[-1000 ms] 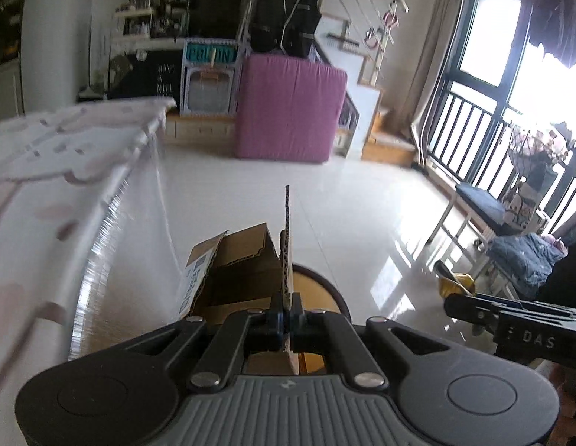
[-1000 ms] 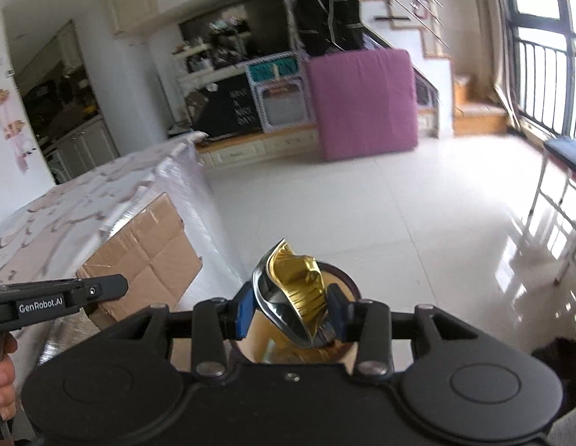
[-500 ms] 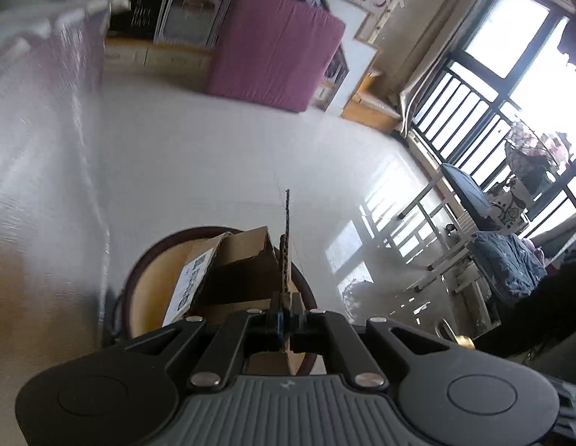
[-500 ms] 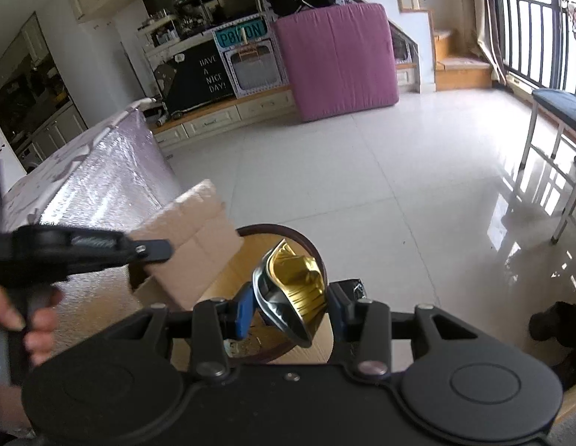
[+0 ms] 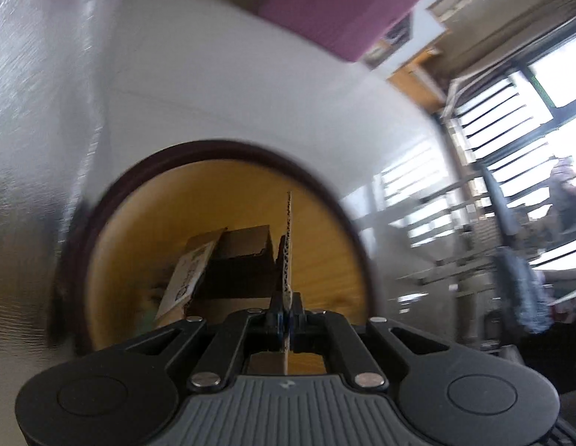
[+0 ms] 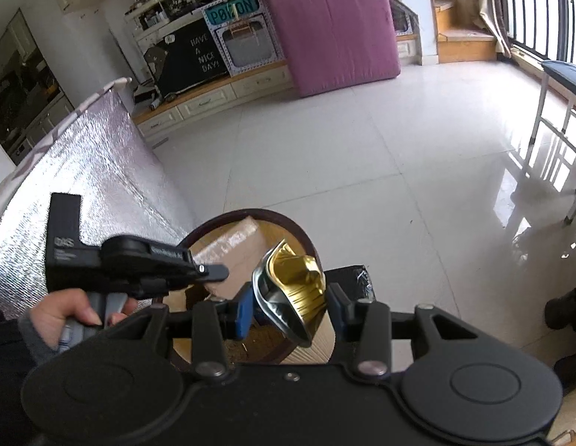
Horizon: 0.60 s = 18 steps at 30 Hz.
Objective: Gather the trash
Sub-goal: 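Lower the box into the wastebasket and open the left tool while the right tool drops the wrapper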
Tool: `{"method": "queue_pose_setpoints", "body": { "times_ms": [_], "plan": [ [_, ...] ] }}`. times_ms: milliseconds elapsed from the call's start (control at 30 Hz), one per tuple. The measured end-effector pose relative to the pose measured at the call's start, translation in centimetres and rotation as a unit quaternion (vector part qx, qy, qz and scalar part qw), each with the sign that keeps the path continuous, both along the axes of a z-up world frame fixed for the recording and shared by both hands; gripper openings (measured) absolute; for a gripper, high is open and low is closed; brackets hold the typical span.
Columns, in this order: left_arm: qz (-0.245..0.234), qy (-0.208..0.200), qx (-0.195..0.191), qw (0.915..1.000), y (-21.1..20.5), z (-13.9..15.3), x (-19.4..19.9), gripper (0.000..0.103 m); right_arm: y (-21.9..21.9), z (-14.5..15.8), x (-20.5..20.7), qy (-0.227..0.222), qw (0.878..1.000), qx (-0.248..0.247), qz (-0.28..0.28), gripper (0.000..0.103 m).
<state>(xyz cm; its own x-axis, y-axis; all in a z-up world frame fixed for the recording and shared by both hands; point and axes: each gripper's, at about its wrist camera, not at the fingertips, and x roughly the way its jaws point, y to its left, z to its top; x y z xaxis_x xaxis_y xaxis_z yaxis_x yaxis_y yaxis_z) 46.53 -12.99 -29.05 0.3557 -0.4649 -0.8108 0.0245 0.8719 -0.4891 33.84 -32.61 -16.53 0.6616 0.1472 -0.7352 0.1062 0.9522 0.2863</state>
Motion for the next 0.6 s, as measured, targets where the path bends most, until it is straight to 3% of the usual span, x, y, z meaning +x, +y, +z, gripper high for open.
{"method": "queue_pose_setpoints", "body": {
  "times_ms": [233,433,600],
  "plan": [
    [-0.042,-0.019,0.103,0.9936,0.0,-1.9,1.0,0.006,1.3,-2.1,2.4,0.020,1.000,0.003,0.021,0.042],
    [-0.083,-0.027,0.150,0.9849,-0.5,-2.7,1.7,0.010,2.1,-3.3,5.4,0.036,0.999,0.007,0.030,0.042],
    [-0.088,-0.025,0.154,0.9838,-0.8,-3.0,2.1,0.011,3.1,-4.8,8.5,0.058,0.998,0.009,0.036,0.042]
  ]
}}
